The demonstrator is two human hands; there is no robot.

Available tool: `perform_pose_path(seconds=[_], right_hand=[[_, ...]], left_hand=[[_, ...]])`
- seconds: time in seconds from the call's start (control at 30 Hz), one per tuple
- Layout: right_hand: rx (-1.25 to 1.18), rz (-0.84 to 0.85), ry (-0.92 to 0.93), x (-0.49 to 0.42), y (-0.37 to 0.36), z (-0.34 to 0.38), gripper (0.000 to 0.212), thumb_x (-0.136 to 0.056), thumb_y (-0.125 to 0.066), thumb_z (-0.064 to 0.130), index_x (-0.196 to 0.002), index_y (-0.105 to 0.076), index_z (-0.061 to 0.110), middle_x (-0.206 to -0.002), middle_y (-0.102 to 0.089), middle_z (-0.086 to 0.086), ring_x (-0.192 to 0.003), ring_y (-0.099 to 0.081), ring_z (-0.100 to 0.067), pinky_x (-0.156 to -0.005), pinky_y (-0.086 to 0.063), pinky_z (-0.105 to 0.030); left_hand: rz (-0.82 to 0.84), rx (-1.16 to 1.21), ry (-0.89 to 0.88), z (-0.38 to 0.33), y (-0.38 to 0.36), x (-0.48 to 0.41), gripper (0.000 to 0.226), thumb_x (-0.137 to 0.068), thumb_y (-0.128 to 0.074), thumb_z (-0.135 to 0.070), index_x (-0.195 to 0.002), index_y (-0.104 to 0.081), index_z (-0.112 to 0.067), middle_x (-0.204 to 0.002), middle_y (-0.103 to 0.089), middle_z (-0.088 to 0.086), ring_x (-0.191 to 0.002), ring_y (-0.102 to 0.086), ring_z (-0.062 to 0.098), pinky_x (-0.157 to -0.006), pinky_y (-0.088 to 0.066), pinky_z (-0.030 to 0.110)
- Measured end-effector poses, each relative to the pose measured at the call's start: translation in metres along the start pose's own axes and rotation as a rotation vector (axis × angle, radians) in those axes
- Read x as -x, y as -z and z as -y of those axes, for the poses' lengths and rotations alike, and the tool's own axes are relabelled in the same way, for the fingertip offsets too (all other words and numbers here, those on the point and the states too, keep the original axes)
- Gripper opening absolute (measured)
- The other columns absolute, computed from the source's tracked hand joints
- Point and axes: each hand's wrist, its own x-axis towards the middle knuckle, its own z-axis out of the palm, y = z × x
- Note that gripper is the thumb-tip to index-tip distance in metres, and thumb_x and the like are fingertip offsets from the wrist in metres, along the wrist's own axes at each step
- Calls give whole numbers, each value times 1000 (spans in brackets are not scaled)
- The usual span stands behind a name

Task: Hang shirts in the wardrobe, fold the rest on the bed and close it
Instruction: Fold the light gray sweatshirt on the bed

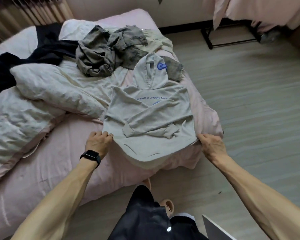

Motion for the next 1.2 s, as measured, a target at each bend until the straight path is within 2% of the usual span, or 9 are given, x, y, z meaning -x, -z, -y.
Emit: perform_pose_path(seconds=[0.17, 0.3, 0.47, 0.6, 0.73, 0.9, 1.03, 1.1, 1.2], right_hand=[[66, 32, -99, -76, 16, -21, 34, -95, -46, 11, -125, -58, 21, -109, -67, -9, -95, -66, -35, -79, -49, -39], [78, 85, -233, -153, 17, -37, 28, -94, -42, 14, -118, -53, 22, -117, -66, -4, -103, -65, -31, -81, -48, -37], [202, 155, -278, -262, 4, -51, 26, -96, -39, 20, -119, -50, 27, -123, -65, 4, -113, -64, -20, -86, -46, -31], [244, 186, -287, -338, -28, -52, 26, -98, -41, 25, -122, -47, 31, -121, -62, 9, -117, -60, -14, -89, -44, -30], [275, 102, -307, -409, -76, -65, 26, -98, -42, 28, -122, -49, 32, -119, -60, 9, -113, -59, -14, -86, -43, -30], [279, 124, -361, -463, -131, -63, 31, -100, -35, 19, -123, -54, 26, -116, -59, 4, -106, -57, -21, -82, -44, -33], [207, -83, -321, -467, -164, -62, 24, -90, -45, 2, -104, -65, 5, -92, -59, -16, -83, -56, -35, -65, -41, -42], [91, -274, -286, -463, -169, -63, 30, -85, -42, 6, -107, -63, 4, -103, -60, -19, -93, -55, -36, -71, -40, -46], [-57, -367, -155, -447, -166, -55, 44, -84, -42, 12, -122, -64, 12, -130, -59, -13, -121, -53, -33, -92, -37, -47]], left_hand=[[-116, 12, 96, 33, 12, -83, 10, -68, -69, 9, -70, -69, -1, -61, -61, 17, -56, -60, 33, -60, -51, 41], [73, 10, 208, 57, 8, -169, 24, -89, -57, -5, -109, -68, -9, -102, -69, 12, -97, -63, 33, -84, -43, 41], [-60, -29, 105, 77, -19, -283, 14, -60, -55, 0, -55, -67, -4, -54, -57, 15, -54, -60, 32, -57, -52, 43], [-18, -63, 38, 86, -64, -354, 13, -49, -72, 5, -55, -69, -5, -55, -60, 13, -54, -62, 30, -58, -53, 41], [-89, -29, 108, 107, -128, -414, 13, -51, -58, 6, -59, -67, 1, -52, -58, 18, -51, -61, 33, -57, -54, 48], [-88, -83, 147, 98, -174, -462, 12, -53, -53, 9, -48, -60, 1, -46, -54, 16, -48, -57, 30, -60, -55, 43], [-13, -110, 197, 91, -199, -469, 15, -64, -52, 8, -62, -66, 5, -56, -58, 21, -56, -60, 34, -69, -55, 55], [30, -77, 208, 89, -201, -463, 30, -73, -44, 4, -85, -71, 3, -73, -64, 22, -68, -63, 36, -71, -53, 51], [51, 46, 142, 80, -200, -453, 46, -75, -46, -6, -115, -67, -11, -107, -65, 14, -98, -62, 37, -84, -47, 49]])
